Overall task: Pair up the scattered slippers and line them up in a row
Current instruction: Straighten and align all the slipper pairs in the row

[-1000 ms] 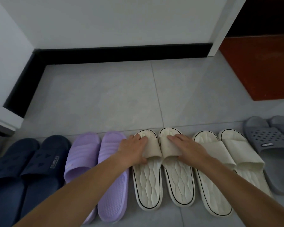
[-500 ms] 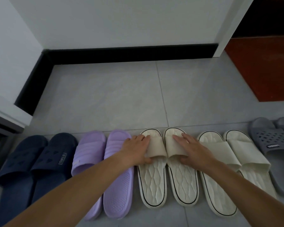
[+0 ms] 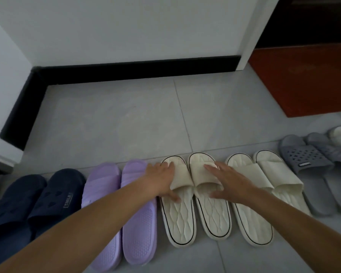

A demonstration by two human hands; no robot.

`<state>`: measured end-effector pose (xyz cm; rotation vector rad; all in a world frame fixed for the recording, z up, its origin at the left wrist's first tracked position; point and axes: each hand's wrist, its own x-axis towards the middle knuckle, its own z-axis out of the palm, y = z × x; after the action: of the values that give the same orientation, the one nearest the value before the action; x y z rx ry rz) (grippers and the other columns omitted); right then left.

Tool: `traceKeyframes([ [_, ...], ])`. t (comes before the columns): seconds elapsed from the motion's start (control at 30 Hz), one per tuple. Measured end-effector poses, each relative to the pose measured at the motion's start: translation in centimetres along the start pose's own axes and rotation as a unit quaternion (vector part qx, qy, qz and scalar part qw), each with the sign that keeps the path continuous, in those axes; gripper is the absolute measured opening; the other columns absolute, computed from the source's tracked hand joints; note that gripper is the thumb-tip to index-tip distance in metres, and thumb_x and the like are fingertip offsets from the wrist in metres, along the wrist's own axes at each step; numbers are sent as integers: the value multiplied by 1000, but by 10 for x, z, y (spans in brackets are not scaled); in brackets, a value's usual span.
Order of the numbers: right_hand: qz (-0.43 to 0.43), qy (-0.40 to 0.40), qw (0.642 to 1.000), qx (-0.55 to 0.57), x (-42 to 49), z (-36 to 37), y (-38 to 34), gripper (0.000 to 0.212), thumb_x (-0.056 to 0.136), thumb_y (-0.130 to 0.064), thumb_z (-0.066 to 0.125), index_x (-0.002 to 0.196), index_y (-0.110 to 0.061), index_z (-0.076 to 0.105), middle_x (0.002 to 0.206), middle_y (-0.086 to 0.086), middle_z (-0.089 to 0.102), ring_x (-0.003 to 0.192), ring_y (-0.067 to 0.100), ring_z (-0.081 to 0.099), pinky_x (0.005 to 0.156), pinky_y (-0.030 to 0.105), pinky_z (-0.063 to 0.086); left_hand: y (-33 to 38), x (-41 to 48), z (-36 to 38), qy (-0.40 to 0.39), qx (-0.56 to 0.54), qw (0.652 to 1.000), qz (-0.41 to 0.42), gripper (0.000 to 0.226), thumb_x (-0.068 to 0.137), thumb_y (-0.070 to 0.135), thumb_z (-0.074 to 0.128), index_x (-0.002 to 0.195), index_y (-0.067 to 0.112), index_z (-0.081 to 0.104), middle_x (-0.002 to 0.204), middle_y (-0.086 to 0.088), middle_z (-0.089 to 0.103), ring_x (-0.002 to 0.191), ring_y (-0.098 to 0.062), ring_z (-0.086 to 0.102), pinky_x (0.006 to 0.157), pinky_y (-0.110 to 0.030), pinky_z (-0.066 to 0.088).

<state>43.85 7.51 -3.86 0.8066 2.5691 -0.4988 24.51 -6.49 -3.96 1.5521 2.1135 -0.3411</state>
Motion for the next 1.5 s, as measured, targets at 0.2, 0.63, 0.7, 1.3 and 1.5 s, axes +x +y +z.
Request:
traceKeyframes([
  [0.2, 80, -4, 994, -70, -48, -15, 12, 87, 80, -60, 57, 148, -32, 12, 158, 3, 10, 143, 22, 20, 111, 41, 30, 61, 18, -34, 69, -45, 987, 141, 101, 67, 72, 62, 139, 9, 28, 142, -12, 38, 130, -31, 37, 102, -47, 34],
  [0.63, 100, 17, 986, -134, -104, -4, 95, 83, 80, -57, 58, 146, -35, 12, 157, 0, 10, 142, 22, 19, 111, 40, 27, 145, 35, -7, 109, -54, 976, 182, 82, 78, 57, 62, 134, 5, 31, 141, -14, 37, 125, -32, 42, 100, -42, 36],
  [0.7, 113, 15, 984, -139, -106, -22, 128, 88, 78, -58, 60, 146, -34, 10, 158, 1, 10, 143, 24, 19, 112, 41, 26, 165, 41, -14, 95, -70, 980, 158, 97, 81, 53, 63, 145, 1, 12, 155, -19, 13, 139, -34, 25, 109, -42, 30],
  [1.3, -183, 22, 977, -105, -4, -6, 224, 136, 50, -64, 75, 148, -21, -8, 145, 1, 25, 136, 23, 25, 114, 38, 22, 274, 52, 35, 61, -51, 996, -47, 130, 73, 59, 64, 130, 3, -38, 146, -13, -39, 133, -32, -36, 118, -49, -2],
  [1.5, -227, 37, 964, -133, 17, -14, 225, 134, 54, -61, 76, 149, -12, -6, 145, 4, 26, 135, 23, 27, 114, 34, 20, 259, 52, 27, 85, -4, 995, -51, 130, 67, 66, 65, 145, 1, -16, 158, -14, -4, 146, -32, 1, 115, -44, 23],
])
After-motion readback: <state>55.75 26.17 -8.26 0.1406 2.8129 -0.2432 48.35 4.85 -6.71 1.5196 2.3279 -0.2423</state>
